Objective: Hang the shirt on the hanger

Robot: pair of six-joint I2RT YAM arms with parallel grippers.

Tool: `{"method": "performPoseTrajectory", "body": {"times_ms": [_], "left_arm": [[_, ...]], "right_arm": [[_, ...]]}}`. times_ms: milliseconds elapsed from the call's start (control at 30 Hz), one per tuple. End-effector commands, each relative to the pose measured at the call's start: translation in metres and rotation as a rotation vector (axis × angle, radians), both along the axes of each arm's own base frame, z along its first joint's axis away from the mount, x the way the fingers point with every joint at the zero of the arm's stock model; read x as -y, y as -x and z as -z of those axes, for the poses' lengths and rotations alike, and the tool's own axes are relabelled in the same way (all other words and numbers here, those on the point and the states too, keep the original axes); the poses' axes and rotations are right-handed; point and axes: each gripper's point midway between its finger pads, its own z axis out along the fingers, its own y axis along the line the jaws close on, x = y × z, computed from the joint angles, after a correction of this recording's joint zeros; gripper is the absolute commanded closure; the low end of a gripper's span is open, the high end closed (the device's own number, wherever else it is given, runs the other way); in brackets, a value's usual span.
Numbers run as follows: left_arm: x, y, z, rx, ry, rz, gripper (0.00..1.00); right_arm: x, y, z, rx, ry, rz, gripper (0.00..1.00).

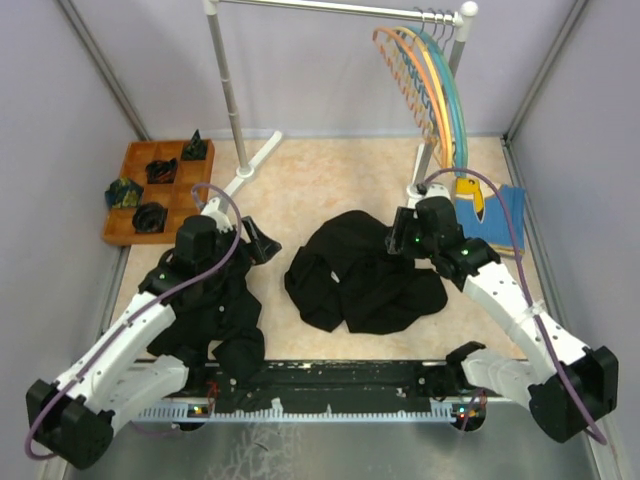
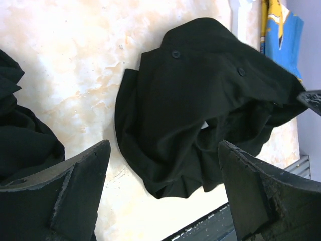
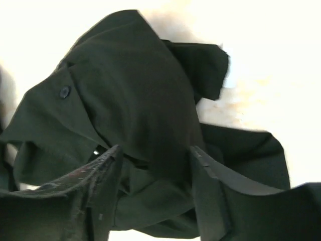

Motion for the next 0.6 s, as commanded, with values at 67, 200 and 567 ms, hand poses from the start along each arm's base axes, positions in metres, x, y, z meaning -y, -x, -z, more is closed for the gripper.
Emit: {"method": "performPoseTrajectory", "body": {"times_ms": [67, 200, 567], "left_arm": [[0.002, -0.011, -0.009, 0.022, 0.006, -0.037, 0.06], [-0.004, -0.004, -0.002, 0.002, -0.016, -0.045, 0.05], [0.044, 0.031, 0.018, 0.017, -0.149, 0.173, 0.06]], "right_arm": [[0.040, -0.002, -0.044, 0.195, 0.051, 0.107, 0.25], [0.030, 0.010, -0.076, 0.310, 0.053, -0.051, 0.22], [-0.077, 0.074, -0.045, 0.259, 0.088, -0.612, 0.25]]}}
